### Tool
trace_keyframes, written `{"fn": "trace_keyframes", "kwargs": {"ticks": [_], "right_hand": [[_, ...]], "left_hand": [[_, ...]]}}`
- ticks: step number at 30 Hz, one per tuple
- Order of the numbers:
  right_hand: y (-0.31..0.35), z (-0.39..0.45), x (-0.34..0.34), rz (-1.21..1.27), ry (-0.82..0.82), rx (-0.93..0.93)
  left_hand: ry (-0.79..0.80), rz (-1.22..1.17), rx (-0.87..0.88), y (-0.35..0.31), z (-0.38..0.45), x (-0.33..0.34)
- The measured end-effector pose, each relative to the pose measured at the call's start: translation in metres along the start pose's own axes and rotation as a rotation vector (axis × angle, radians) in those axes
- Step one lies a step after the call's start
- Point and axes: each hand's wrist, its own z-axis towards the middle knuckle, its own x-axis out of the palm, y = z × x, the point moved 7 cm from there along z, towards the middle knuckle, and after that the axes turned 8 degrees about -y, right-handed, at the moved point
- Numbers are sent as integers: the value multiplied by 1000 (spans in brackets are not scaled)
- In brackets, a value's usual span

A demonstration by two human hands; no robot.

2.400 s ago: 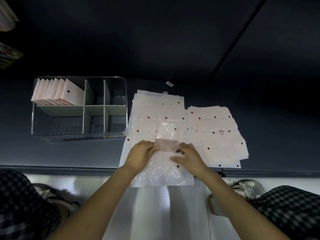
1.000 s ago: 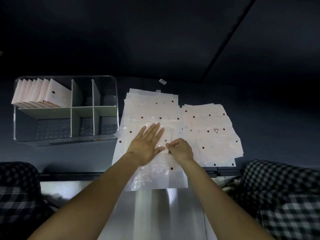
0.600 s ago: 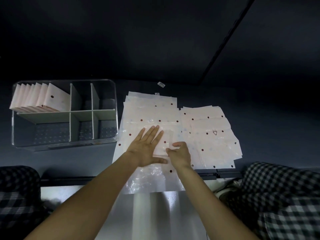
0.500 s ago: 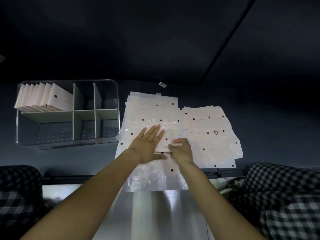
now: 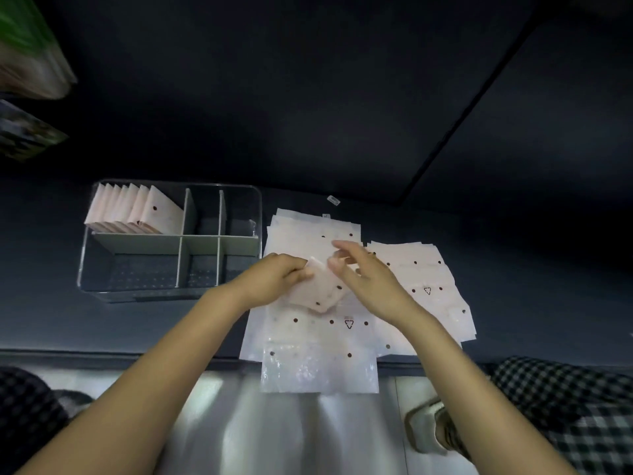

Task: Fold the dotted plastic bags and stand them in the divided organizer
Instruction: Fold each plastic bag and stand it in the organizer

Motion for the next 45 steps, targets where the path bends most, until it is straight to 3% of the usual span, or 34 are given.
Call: {"fn": "trace_keyframes", "kwargs": {"ticks": [2,5,12,15,17,19,21,23,29,34,39,45], "right_hand": [[22,-3,22,-98,205,-82],[42,2,36,-176,280,-103],[79,30,59,340,342,127],[102,50,74,418,344,142],[116,69,81,396,259,148],[128,91,90,340,147,141],[143,109,105,238,79,100],[156,121,125,126,62,57],[180,145,173,-342,11,-75],[189,147,201,-552,17,-139],[181,147,233,-317,161,6],[162,144,231,-215,104,132]], "left_hand": [[41,-32,-6,1,-8,-11],[29,-193,-46,9,-19,-35],[-108,-610,-156,53,-41,-91],[-335,-701,-236,82,-46,-123],[-585,-526,-301,106,-52,-150],[-765,-42,-391,128,-62,-173],[-812,333,-466,142,-71,-181],[-842,434,-484,151,-78,-179],[-825,393,-442,162,-77,-169],[-834,319,-444,161,-73,-171],[-916,217,-475,161,-78,-170],[-1003,156,-436,157,-88,-168]]}}
